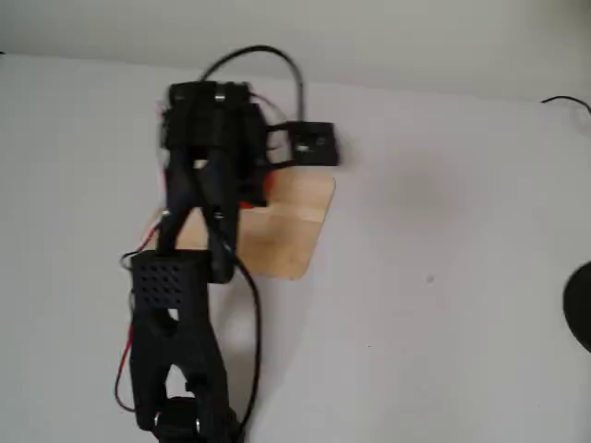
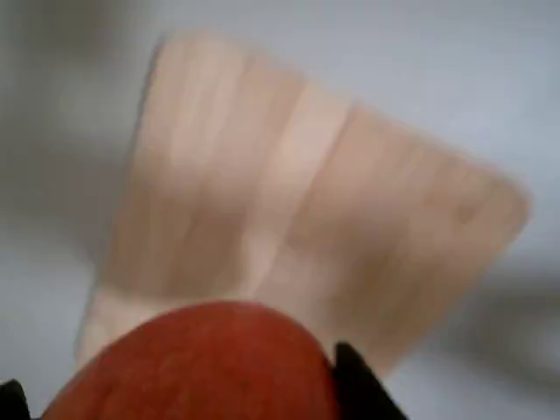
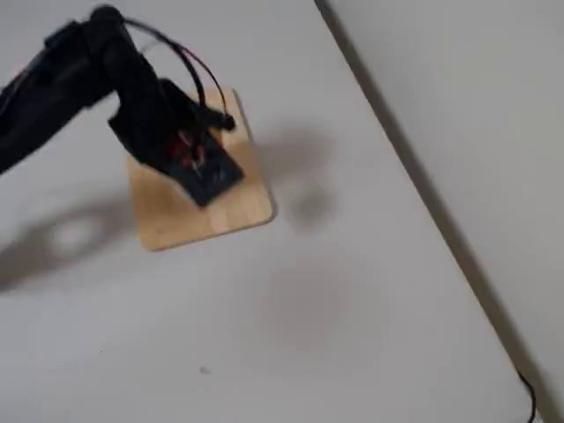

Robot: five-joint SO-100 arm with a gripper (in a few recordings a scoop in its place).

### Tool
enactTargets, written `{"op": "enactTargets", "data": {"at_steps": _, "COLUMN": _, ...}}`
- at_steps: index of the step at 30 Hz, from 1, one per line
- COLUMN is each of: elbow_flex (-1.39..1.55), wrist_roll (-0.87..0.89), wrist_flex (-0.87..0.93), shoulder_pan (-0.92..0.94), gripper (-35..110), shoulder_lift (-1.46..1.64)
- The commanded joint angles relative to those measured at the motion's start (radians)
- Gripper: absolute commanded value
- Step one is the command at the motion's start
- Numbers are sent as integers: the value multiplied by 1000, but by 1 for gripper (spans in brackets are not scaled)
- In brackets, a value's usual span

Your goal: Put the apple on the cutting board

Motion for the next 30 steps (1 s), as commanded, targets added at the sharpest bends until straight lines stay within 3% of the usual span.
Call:
{"op": "enactTargets", "data": {"at_steps": 1, "elbow_flex": -17, "wrist_roll": 29, "wrist_flex": 12, "shoulder_pan": -67, "gripper": 13, "shoulder_lift": 55}}
{"op": "enactTargets", "data": {"at_steps": 14, "elbow_flex": -152, "wrist_roll": 40, "wrist_flex": -58, "shoulder_pan": -64, "gripper": 21, "shoulder_lift": -293}}
{"op": "enactTargets", "data": {"at_steps": 16, "elbow_flex": -360, "wrist_roll": 51, "wrist_flex": 26, "shoulder_pan": -63, "gripper": 44, "shoulder_lift": -428}}
{"op": "enactTargets", "data": {"at_steps": 20, "elbow_flex": -439, "wrist_roll": 55, "wrist_flex": 51, "shoulder_pan": -66, "gripper": 56, "shoulder_lift": -503}}
{"op": "enactTargets", "data": {"at_steps": 30, "elbow_flex": -334, "wrist_roll": 46, "wrist_flex": 55, "shoulder_pan": -37, "gripper": 60, "shoulder_lift": -403}}
